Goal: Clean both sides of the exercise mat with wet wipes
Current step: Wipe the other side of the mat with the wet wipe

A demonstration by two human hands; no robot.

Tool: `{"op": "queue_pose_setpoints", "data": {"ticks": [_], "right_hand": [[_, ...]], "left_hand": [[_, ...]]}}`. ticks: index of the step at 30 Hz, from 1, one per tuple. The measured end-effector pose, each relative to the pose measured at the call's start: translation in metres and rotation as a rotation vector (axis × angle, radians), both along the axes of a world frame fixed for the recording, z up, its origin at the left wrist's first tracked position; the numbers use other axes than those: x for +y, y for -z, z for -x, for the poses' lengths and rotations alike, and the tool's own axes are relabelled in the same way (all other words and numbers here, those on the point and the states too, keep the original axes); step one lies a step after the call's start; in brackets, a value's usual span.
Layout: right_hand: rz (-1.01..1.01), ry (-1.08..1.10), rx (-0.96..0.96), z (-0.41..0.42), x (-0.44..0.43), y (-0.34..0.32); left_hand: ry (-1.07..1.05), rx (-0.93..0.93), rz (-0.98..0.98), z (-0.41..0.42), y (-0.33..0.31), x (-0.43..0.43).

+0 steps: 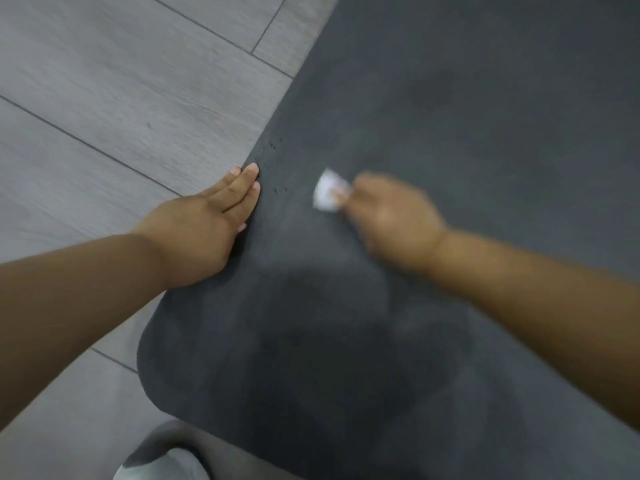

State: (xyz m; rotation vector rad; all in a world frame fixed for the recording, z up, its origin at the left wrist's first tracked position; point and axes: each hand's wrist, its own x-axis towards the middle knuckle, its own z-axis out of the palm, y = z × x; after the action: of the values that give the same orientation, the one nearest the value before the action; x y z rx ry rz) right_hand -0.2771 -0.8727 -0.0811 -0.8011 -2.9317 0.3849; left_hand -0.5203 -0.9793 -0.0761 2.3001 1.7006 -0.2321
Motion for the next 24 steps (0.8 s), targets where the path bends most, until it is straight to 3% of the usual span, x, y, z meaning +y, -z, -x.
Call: {"op": "queue_pose_setpoints", "data": {"ticks": [2,4,7,10,14,16,18,20,24], "right_hand": [[-0.157,0.342,-0.054,-0.02,0.062,-0.002],[-0.152,0.683,-0.158,-0.046,0.104,-0.007],[-0.088,0.859,-0.209,-0.054,0.108,-0.009],[-0.07,0.705,-0.109,-0.032,0.057,0.004],[-0.068,0.303,0.134,-0.007,-0.051,0.013],[0.027,0.118,0.198,-0.002,-0.104,0.011],[0.155,-0.036,0.192,-0.006,-0.151,0.006],[0.153,-0.232,0.123,-0.019,-0.187,0.006],[0.091,-0.436,0.007,-0.041,-0.194,0.007]], "left_hand": [[-0.033,-0.012,0.026,-0.002,-0.001,0.0],[-0.054,-0.008,0.076,-0.003,-0.003,0.0],[-0.048,0.049,0.112,-0.009,-0.01,0.003],[-0.092,0.155,0.25,-0.014,-0.017,0.006],[-0.1,0.174,0.239,-0.015,-0.019,0.006],[-0.087,0.226,0.246,-0.017,-0.021,0.005],[-0.123,0.221,0.22,-0.02,-0.021,0.004],[-0.125,0.141,0.122,-0.025,-0.022,0.001],[0.128,0.06,-0.026,-0.039,-0.014,-0.009]]}}
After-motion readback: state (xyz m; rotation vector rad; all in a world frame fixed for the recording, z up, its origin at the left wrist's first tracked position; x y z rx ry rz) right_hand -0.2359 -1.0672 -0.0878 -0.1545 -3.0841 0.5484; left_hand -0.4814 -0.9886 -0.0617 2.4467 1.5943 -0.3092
